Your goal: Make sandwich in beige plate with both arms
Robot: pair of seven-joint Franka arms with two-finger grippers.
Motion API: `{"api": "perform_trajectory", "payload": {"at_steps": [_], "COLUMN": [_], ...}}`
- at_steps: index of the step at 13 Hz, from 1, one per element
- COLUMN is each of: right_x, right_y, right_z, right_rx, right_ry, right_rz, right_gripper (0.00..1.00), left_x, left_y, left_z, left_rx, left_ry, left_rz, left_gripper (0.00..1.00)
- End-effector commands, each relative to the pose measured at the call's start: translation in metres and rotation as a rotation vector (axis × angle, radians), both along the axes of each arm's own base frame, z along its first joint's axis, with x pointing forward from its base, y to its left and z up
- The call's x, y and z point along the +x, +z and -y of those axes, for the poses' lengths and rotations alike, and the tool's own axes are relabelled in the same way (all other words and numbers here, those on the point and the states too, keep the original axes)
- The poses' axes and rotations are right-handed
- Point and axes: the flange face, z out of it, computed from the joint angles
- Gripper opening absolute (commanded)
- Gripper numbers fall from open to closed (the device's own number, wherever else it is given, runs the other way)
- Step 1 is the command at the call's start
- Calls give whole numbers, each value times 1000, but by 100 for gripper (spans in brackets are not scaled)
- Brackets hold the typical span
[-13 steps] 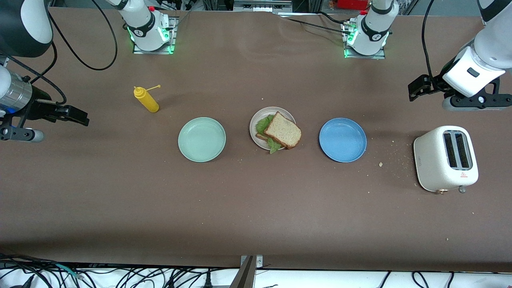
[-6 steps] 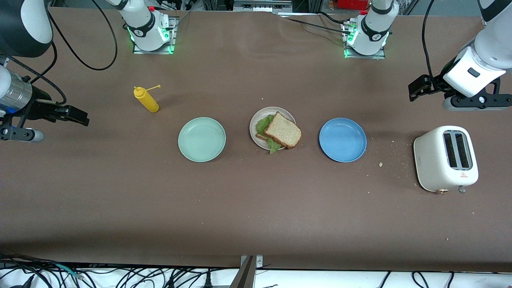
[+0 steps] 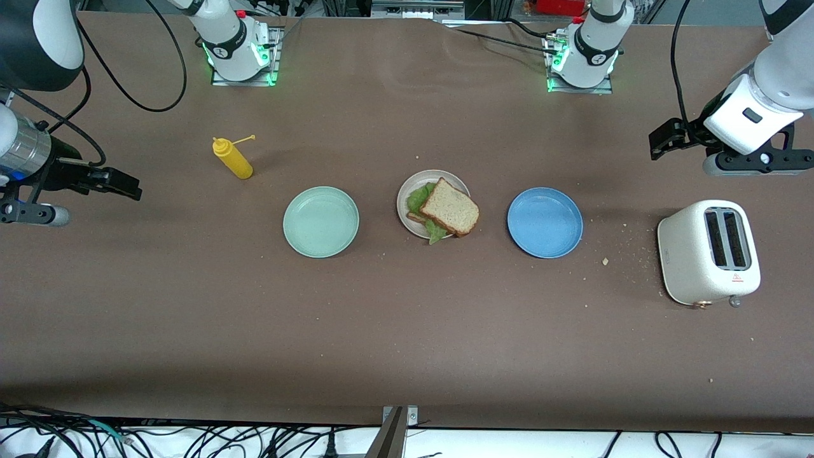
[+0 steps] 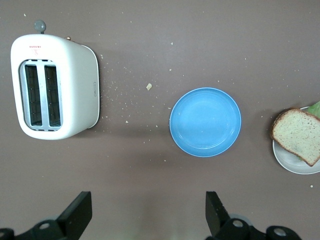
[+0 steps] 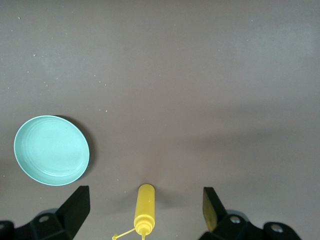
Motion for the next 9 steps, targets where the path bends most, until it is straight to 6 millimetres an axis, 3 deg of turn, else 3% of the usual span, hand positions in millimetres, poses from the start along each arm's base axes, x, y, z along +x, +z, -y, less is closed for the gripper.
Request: {"api": "perform_trajectory", "payload": {"at_steps": [1,9], "right_x": [0,0], "right_y": [4,3], "right_z": [0,0], "right_rx": [3,3], "right_ry": [4,4], "right_rz": [4,2], "right_gripper": [100,100], "left_x": [-1,0], "left_y": [8,8], "left_z": [0,-2], "left_rx": [-23,-25], "left_ry": [7,8], "left_rz": [-12,-13], "left_gripper": [100,100]}}
